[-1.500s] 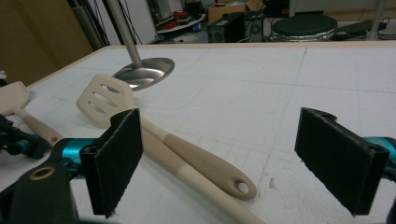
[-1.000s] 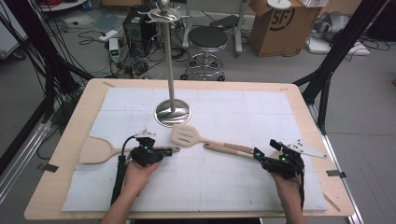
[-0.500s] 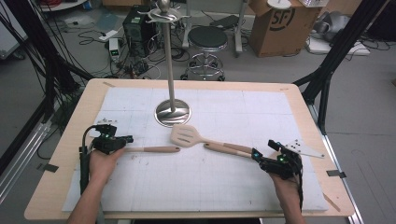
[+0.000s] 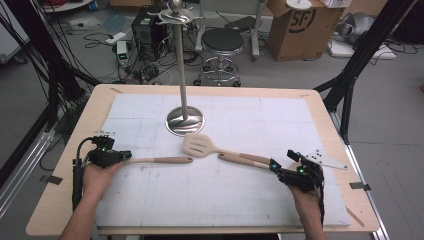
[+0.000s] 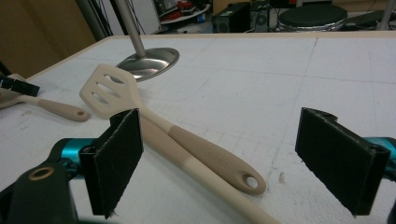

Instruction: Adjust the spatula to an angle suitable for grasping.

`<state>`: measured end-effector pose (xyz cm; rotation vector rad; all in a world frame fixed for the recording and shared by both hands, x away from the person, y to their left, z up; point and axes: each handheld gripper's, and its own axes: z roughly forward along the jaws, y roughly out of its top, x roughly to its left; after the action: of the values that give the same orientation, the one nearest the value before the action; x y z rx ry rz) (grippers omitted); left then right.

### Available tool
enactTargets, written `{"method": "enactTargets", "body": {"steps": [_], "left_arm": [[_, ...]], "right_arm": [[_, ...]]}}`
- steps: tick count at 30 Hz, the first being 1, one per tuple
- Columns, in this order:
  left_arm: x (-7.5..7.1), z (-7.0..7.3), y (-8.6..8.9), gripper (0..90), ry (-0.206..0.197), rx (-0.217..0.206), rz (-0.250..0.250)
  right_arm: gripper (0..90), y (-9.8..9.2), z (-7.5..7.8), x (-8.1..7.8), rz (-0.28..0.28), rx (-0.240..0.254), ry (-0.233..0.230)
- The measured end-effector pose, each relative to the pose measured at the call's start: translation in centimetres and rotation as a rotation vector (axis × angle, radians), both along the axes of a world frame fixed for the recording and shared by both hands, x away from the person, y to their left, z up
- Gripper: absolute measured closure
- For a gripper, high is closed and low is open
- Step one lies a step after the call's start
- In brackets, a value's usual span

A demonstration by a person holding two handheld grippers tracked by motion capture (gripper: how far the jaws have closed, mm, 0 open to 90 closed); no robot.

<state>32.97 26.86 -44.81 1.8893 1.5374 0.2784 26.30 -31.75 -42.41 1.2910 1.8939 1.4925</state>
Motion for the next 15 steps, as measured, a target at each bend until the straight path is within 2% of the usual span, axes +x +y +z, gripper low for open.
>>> {"method": "enactTargets", "body": {"steps": [1,5,11,15], "left_arm": [[-0.1,0.1,0.0,89.9,-0.003,0.021,0.0],[-0.6,0.5,-0.3,89.9,-0.007,0.054,-0.019],[-1.5,0.7,-0.4,90.0,0.036,0.068,-0.037],[-2.6,1.2,-0.8,90.0,0.066,0.103,-0.071]], "right_arm": [[14.2,0.0,0.0,0.0,0.0,0.0,0.0],[14.1,0.0,0.0,0.0,0.001,-0.003,-0.002],[14.1,0.0,0.0,-0.1,-0.001,0.002,-0.003],[14.2,0.0,0.0,0.0,-0.002,0.001,-0.005]]}}
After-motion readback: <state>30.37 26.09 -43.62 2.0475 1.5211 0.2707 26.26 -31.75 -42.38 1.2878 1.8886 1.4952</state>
